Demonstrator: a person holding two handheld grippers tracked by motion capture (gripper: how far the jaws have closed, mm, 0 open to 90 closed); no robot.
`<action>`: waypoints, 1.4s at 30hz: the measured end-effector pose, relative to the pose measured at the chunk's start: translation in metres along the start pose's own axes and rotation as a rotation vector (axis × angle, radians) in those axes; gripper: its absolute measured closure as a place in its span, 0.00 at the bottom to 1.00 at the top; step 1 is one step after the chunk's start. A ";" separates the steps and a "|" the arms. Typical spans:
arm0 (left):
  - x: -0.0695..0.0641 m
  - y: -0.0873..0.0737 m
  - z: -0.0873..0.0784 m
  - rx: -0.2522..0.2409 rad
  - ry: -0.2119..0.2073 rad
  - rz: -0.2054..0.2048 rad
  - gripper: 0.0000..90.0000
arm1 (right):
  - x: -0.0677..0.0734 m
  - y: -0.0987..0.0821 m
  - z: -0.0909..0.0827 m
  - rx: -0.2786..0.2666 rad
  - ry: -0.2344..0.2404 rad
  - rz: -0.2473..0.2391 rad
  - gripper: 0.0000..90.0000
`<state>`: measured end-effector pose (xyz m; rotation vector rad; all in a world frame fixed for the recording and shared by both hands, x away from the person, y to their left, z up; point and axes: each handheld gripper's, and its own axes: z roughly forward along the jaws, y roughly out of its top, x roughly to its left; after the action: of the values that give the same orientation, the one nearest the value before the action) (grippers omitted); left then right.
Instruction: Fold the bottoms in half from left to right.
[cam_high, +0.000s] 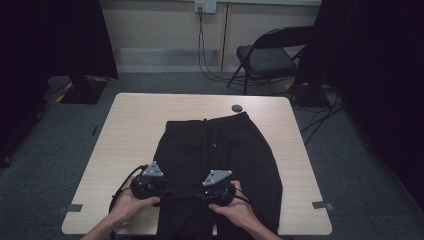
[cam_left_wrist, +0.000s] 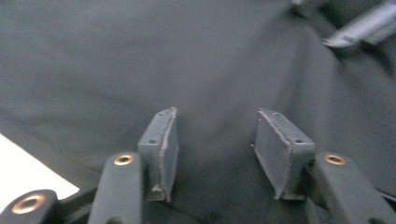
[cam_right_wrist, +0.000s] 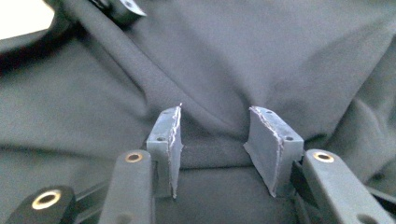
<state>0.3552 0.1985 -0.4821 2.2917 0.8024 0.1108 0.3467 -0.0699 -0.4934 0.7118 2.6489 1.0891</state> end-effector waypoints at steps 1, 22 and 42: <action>0.000 0.001 -0.003 -0.034 0.004 0.002 0.59 | 0.000 -0.004 -0.005 0.003 0.001 -0.003 0.61; 0.051 0.028 0.025 -0.069 0.172 -0.014 0.60 | 0.031 0.041 -0.034 -0.116 0.068 0.009 0.60; 0.061 0.031 0.031 -0.115 0.218 -0.014 0.55 | 0.064 0.051 0.052 -0.020 0.132 -0.045 0.94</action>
<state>0.4291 0.1977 -0.4937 2.1887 0.8979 0.3958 0.3278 0.0254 -0.4942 0.5927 2.7450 1.1871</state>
